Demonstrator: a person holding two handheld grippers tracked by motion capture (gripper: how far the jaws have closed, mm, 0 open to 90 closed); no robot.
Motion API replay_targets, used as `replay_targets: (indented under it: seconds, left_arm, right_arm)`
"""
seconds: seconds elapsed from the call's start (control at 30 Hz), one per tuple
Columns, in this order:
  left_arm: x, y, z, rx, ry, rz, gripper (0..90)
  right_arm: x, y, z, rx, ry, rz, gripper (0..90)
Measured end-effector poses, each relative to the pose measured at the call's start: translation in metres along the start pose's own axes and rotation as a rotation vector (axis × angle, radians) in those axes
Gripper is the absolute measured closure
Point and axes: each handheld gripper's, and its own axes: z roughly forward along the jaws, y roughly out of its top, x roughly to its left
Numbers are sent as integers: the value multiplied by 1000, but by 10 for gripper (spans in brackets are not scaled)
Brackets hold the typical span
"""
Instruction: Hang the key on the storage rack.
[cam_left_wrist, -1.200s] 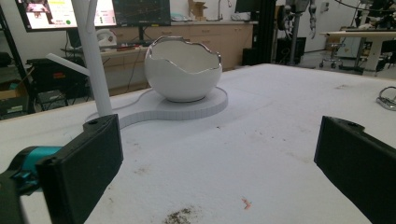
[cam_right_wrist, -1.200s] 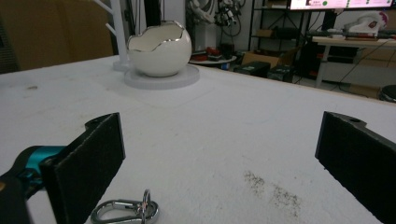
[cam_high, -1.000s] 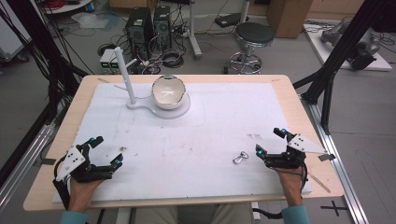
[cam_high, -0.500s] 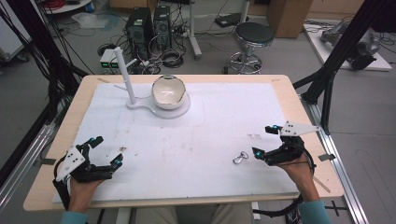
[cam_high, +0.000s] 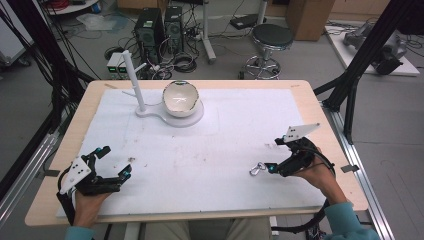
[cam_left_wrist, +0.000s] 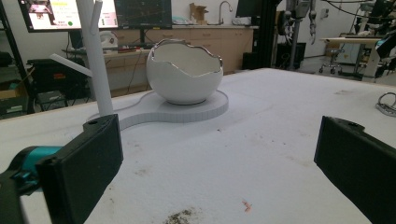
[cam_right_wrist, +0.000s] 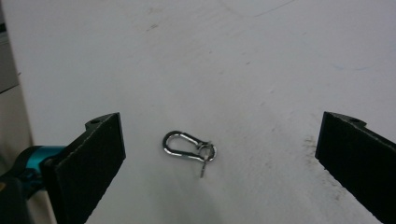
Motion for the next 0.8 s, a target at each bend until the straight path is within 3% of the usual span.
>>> replay_targets:
  seconds: [0.13, 0.63, 0.8]
  left_arm:
    - [0, 0, 0, 3, -2, 2, 17]
    - [0, 0, 0, 6, 2, 3, 17]
    - [-1, 0, 0, 8, 3, 6, 17]
  right_arm:
    - [-1, 4, 8, 63, 21, -18, 6]
    - [-2, 2, 29, 208, 52, -48, 47]
    - [-2, 2, 34, 260, 73, -68, 215]
